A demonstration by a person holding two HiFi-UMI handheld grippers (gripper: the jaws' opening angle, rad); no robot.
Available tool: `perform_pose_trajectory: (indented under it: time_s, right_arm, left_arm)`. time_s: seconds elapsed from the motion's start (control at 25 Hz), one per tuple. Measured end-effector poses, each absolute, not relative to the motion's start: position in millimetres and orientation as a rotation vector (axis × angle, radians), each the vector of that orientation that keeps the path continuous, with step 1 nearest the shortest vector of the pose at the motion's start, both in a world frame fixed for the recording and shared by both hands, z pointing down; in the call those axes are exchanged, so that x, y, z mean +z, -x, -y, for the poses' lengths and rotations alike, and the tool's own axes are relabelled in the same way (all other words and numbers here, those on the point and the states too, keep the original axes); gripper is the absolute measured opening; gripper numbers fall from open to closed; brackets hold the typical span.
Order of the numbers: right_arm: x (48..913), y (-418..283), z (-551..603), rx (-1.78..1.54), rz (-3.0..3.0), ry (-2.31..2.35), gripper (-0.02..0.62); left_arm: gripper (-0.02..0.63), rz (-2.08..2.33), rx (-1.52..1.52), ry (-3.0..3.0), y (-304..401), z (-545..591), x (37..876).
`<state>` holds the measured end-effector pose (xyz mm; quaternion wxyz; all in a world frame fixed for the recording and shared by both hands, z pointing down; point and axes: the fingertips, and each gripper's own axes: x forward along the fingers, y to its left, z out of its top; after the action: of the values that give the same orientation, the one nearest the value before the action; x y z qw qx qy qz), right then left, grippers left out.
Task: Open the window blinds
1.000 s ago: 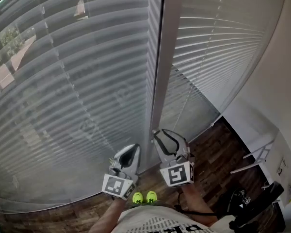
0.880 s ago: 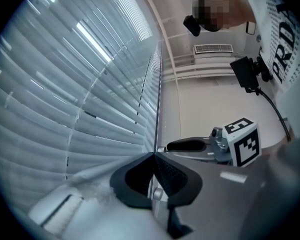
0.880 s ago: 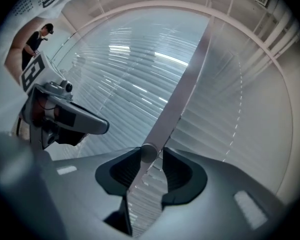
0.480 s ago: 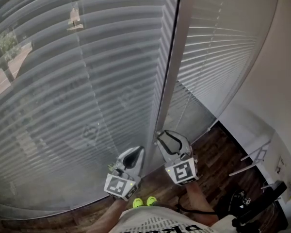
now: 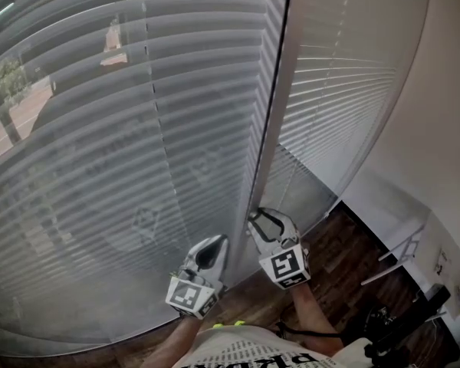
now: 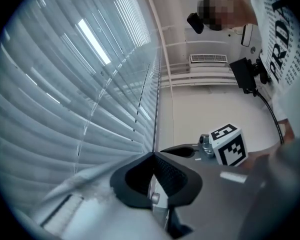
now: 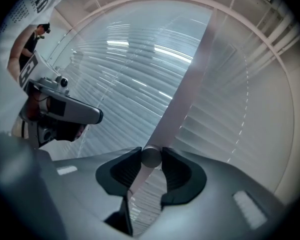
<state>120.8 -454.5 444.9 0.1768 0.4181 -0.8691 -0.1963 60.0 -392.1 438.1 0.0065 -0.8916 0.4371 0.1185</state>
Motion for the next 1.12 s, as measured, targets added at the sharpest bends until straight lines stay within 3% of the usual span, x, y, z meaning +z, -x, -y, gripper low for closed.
perform_pose_trajectory:
  time_s: [1.12]
  right_arm:
    - [438, -124, 459, -0.304, 2.543, -1.321, 0.121]
  left_arm:
    - [-0.008, -1.309, 0.379, 2.812, -59, 388, 420]
